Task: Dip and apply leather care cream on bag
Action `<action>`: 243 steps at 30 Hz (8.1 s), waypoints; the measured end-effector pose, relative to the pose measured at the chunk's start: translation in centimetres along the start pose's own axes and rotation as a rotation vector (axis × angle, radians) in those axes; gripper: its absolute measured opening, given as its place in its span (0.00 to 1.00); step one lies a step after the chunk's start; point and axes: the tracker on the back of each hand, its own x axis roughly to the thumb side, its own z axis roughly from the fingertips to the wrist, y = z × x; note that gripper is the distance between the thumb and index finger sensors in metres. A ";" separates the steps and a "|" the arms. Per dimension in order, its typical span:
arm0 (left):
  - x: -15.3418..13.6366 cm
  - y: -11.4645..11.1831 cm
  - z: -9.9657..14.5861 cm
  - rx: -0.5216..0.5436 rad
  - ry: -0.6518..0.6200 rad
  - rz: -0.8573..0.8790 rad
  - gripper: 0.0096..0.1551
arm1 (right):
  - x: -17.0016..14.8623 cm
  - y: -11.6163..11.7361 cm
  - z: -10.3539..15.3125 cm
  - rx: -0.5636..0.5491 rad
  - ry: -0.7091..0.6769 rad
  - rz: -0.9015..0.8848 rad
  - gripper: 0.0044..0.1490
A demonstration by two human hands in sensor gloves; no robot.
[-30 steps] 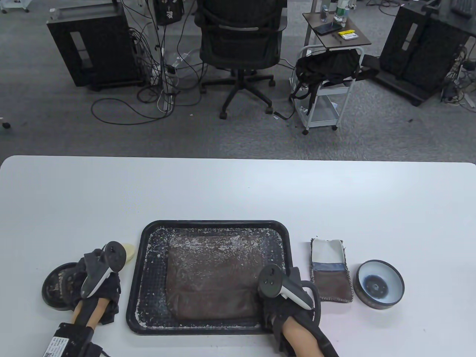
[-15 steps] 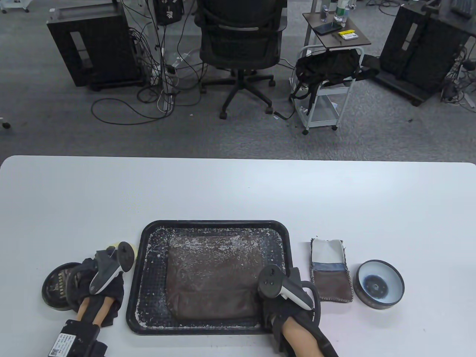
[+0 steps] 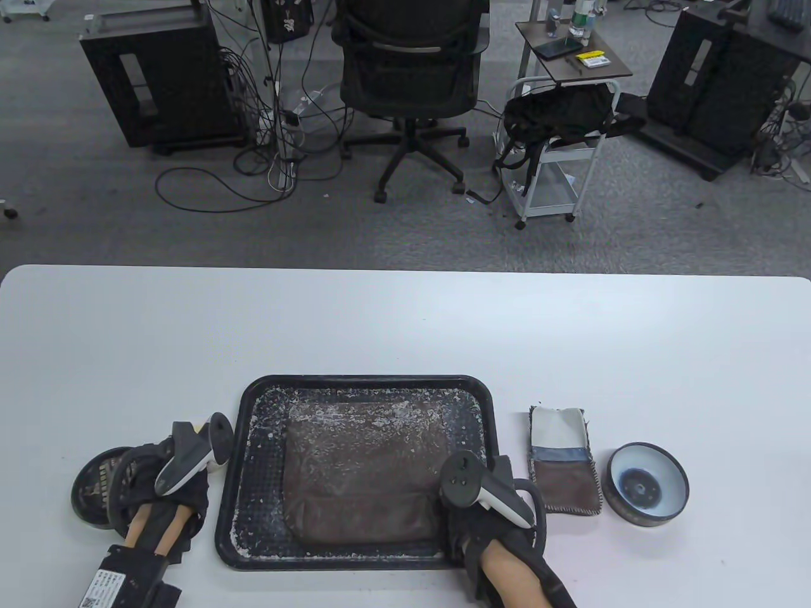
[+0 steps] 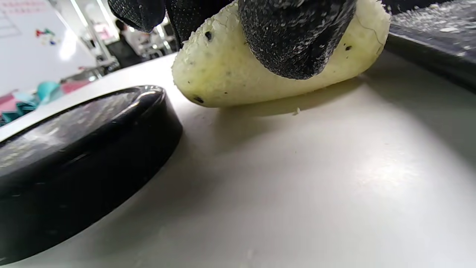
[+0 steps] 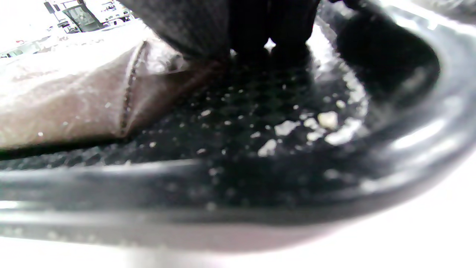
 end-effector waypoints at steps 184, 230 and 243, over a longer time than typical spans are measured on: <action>10.8 3.9 13.3 0.289 -0.766 0.782 0.80 | 3.3 -1.5 3.3 -0.527 -0.160 -1.001 0.40; 11.3 -0.7 10.1 -0.462 -0.994 1.688 0.74 | 6.1 0.6 3.0 -0.172 -0.656 -1.056 0.77; 11.0 -0.9 10.0 -0.541 -0.973 1.667 0.72 | 6.1 0.2 3.5 -0.192 -0.712 -0.935 0.76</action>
